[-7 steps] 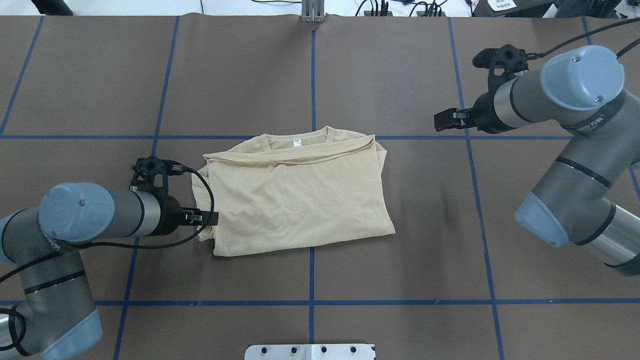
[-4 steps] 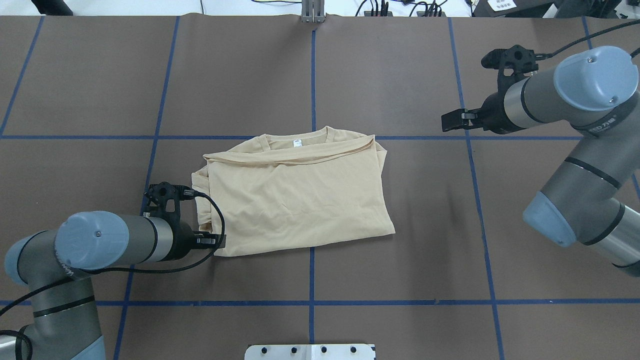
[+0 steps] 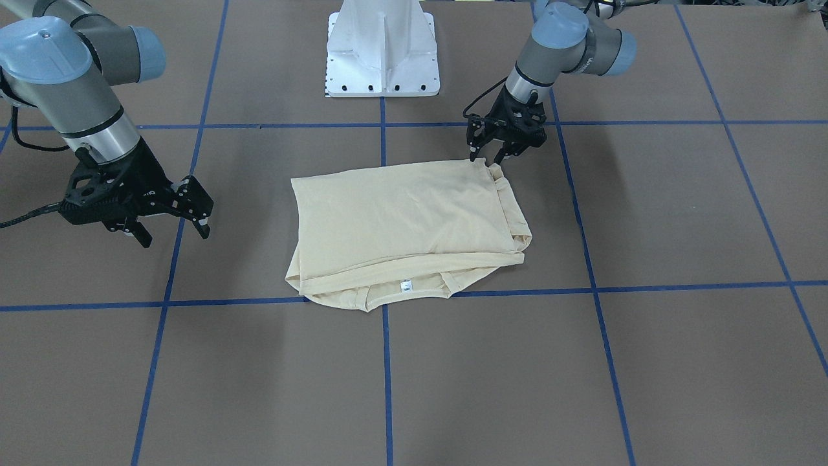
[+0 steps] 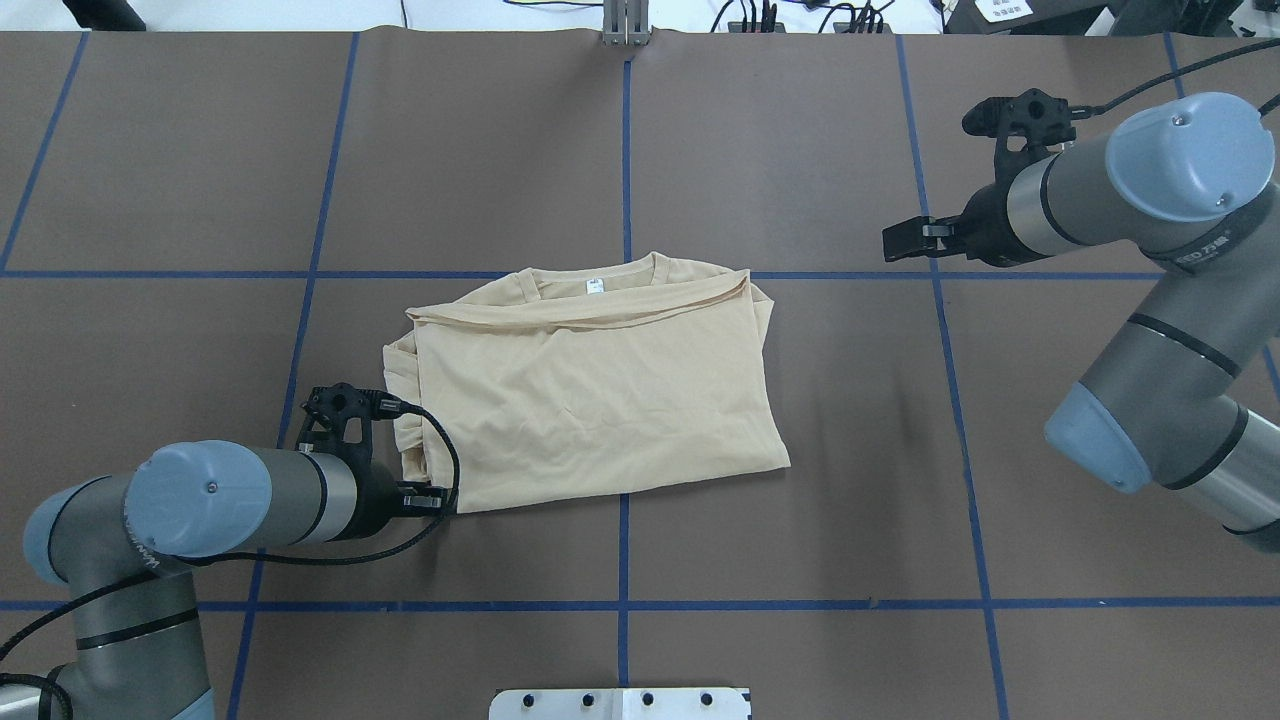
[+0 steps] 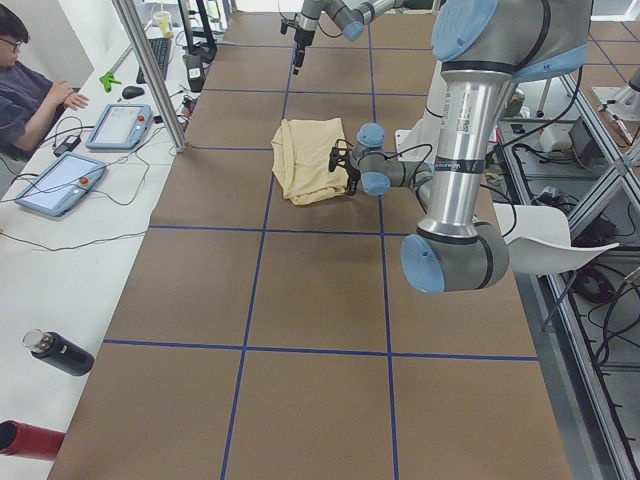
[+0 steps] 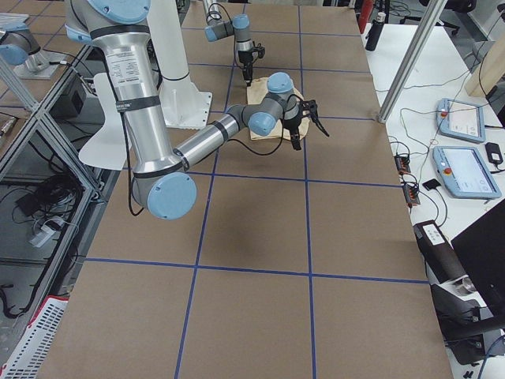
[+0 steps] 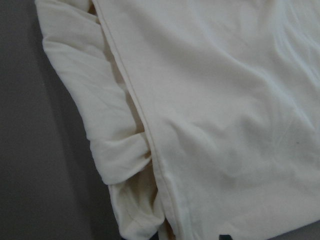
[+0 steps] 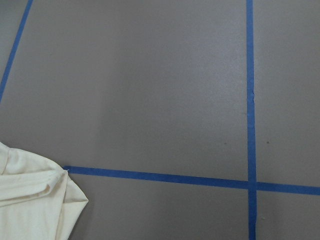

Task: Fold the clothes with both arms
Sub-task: 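Lower the left gripper beside the folded shirt while the right gripper withdraws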

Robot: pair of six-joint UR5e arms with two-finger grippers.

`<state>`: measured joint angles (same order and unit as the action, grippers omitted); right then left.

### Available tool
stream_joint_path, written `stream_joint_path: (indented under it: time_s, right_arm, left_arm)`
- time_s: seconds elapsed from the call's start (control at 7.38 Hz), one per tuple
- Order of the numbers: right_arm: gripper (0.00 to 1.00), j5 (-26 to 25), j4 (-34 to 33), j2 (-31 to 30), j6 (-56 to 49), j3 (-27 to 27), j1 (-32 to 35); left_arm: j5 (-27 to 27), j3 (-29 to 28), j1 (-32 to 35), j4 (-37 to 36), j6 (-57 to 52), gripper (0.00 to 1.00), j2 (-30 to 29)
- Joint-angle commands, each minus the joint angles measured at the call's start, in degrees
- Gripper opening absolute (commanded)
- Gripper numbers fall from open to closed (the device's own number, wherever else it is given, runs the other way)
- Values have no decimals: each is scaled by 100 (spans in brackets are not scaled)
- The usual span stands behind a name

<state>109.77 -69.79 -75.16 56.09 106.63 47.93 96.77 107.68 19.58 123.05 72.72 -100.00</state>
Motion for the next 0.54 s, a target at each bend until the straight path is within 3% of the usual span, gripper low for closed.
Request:
stream_joint_path:
  time_s: [0.0, 0.14, 0.27, 0.41]
  right_arm:
    - [100, -9, 0, 10, 16, -2, -3]
    - [100, -9, 0, 10, 16, -2, -3]
    - [100, -9, 0, 10, 16, -2, -3]
    - [100, -9, 0, 10, 16, -2, -3]
  left_arm:
    - [0, -19, -7, 0, -3, 46, -2]
    - [9, -10, -7, 0, -3, 40, -2]
    - [9, -19, -15, -9, -3, 28, -19]
    - [-9, -19, -16, -9, -3, 0, -20]
